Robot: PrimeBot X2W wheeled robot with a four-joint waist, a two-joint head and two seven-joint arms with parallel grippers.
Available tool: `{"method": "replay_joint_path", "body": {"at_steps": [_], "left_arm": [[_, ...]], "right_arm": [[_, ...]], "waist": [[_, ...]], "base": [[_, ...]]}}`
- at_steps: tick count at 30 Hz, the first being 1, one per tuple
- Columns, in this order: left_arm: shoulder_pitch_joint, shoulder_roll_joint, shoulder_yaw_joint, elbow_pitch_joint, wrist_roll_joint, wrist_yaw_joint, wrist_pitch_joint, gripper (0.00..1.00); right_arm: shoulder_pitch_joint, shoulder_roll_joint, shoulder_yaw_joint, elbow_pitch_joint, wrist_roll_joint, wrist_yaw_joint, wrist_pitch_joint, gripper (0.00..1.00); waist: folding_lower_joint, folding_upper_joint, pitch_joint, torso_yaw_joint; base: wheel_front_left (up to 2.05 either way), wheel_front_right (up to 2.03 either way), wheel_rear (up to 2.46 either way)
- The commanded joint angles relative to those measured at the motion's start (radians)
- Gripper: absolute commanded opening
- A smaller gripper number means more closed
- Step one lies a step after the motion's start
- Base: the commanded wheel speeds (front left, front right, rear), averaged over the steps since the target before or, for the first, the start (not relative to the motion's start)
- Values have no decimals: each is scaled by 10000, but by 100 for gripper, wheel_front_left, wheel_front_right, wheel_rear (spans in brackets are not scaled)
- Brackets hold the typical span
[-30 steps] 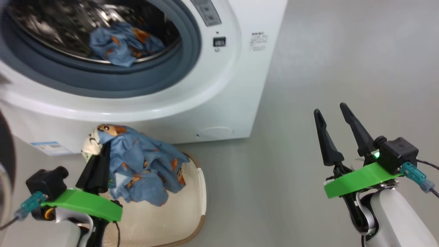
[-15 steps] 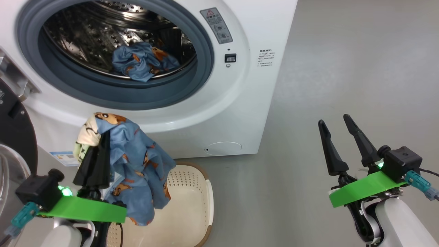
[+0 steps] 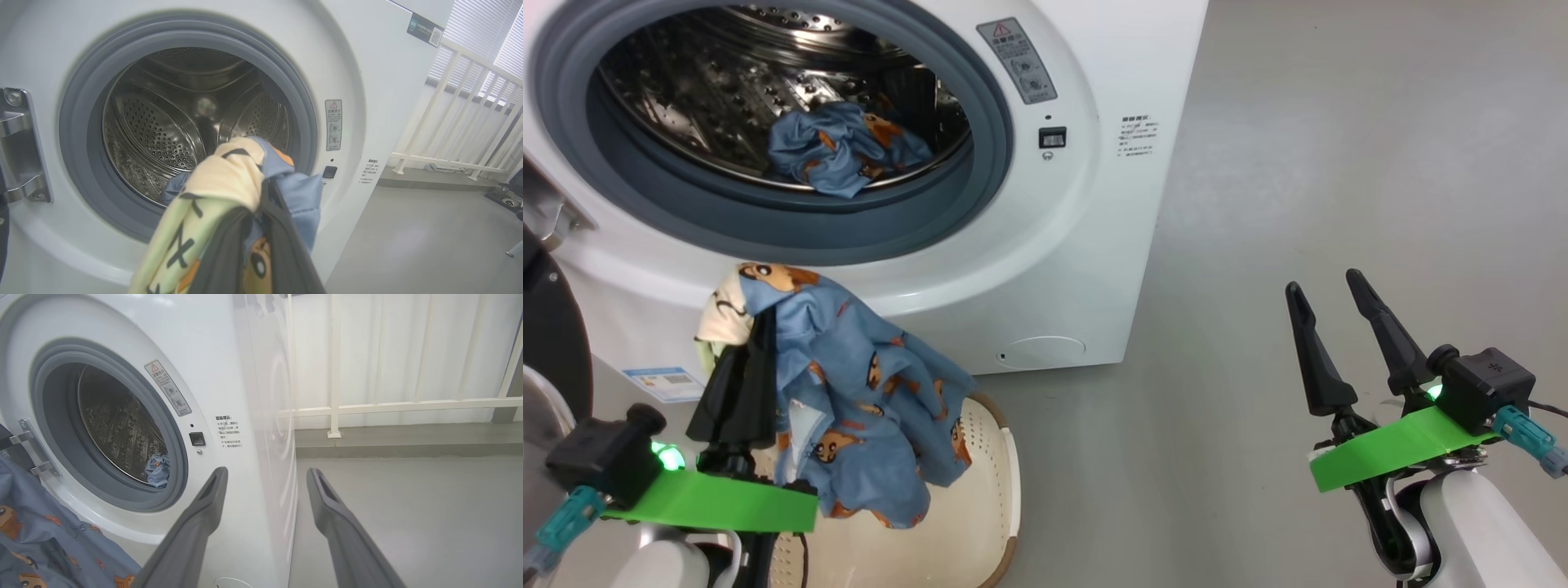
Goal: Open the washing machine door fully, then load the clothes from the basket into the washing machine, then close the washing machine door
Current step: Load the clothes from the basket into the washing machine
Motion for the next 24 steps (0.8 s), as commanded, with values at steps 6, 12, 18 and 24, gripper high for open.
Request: {"method": "replay_joint_path", "body": {"at_steps": [6, 12, 18, 24], "left_arm": [[-236, 228, 480, -417, -29, 69, 3, 0], [-798, 214, 531, -216, -228, -42, 167, 0], [-2306, 362, 516, 1200, -266, -404, 471, 0], [-3885, 440, 485, 3170, -219, -797, 480, 0]], "right_arm": [[-73, -122, 276, -231, -32, 44, -80, 100], [-96, -83, 277, -284, -88, 44, -80, 100], [-279, -10, 324, -361, -204, 44, -80, 100], [-518, 93, 305, -514, -393, 44, -80, 100]], "waist": [[-1, 0, 16, -97], [-1, 0, 251, -161], [-1, 0, 829, -284], [-1, 0, 1565, -657]], "base": [[0, 0, 0], [0, 0, 0], [0, 0, 0], [0, 0, 0]]}}
